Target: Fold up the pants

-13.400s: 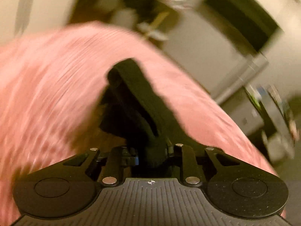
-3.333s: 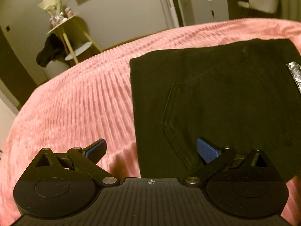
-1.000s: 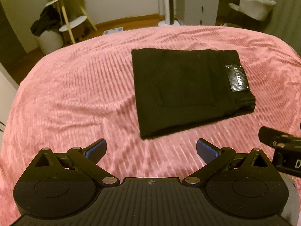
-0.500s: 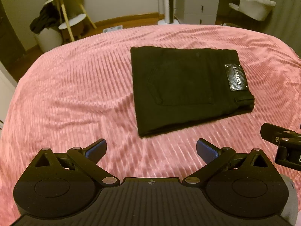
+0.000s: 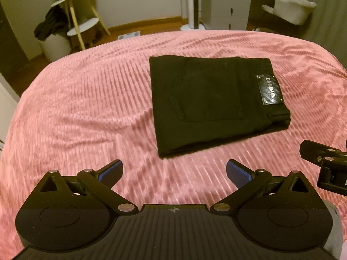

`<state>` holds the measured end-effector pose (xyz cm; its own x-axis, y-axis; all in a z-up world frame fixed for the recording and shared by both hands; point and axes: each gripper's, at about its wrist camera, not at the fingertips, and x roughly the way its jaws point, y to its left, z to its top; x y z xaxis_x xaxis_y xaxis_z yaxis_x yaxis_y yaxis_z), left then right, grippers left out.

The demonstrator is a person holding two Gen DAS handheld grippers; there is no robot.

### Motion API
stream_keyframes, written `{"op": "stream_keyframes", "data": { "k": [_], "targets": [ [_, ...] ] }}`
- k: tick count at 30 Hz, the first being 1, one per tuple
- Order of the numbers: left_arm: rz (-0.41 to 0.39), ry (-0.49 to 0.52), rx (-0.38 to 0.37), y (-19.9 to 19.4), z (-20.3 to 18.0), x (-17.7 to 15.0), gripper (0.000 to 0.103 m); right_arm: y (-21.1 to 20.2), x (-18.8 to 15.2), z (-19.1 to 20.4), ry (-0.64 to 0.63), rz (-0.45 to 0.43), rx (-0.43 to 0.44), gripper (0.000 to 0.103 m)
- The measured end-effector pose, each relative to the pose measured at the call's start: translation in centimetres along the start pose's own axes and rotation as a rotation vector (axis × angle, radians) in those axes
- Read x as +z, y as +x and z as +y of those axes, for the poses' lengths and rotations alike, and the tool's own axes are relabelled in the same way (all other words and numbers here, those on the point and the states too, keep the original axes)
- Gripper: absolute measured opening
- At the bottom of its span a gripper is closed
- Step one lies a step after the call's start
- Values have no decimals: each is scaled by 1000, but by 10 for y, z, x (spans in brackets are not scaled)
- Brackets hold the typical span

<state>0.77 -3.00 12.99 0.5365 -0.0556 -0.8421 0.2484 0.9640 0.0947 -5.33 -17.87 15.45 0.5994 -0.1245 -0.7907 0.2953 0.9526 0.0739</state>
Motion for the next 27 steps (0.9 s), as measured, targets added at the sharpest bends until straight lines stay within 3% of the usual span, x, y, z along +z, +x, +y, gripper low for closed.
{"op": "stream_keyframes", "data": {
  "k": [27],
  "targets": [
    [18,-7,-9,1,-2,-1,103,-2,0,-3,11,-8,11,99]
  ]
}}
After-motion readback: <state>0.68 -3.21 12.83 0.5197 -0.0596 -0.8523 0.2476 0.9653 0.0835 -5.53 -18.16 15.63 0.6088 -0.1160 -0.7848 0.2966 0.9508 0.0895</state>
